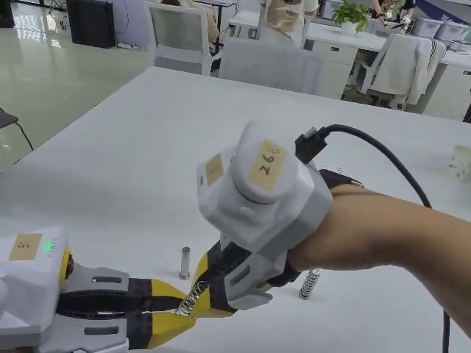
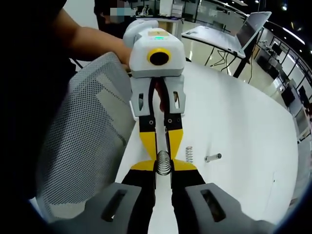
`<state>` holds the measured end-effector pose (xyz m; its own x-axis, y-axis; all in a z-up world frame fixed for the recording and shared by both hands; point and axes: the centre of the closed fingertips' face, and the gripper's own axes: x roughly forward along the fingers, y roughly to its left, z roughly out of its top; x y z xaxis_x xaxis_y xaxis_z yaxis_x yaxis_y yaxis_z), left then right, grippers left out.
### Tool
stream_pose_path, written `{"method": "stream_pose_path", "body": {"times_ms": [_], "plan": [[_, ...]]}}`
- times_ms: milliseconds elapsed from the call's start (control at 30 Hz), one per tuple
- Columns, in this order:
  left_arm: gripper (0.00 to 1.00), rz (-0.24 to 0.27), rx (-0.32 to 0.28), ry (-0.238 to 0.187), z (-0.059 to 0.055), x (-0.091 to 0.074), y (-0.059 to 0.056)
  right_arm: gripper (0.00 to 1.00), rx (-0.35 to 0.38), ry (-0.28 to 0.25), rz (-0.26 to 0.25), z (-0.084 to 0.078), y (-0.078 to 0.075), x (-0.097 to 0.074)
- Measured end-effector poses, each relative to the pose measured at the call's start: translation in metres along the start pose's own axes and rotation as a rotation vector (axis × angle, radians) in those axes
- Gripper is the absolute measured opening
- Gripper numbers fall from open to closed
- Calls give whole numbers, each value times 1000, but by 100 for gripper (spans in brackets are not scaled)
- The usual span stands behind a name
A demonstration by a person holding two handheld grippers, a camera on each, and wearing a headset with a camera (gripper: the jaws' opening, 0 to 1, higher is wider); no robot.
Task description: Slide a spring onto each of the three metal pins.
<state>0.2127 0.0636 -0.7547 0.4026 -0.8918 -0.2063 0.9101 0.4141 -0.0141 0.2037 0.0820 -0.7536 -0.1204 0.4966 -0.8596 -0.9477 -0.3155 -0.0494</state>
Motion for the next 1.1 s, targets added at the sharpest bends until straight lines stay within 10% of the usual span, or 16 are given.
{"method": "stream_pose_path", "body": {"times_ms": [1100], "plan": [[27, 76, -31, 13, -12, -10, 15, 8, 37, 63, -57, -28, -20, -20]]}}
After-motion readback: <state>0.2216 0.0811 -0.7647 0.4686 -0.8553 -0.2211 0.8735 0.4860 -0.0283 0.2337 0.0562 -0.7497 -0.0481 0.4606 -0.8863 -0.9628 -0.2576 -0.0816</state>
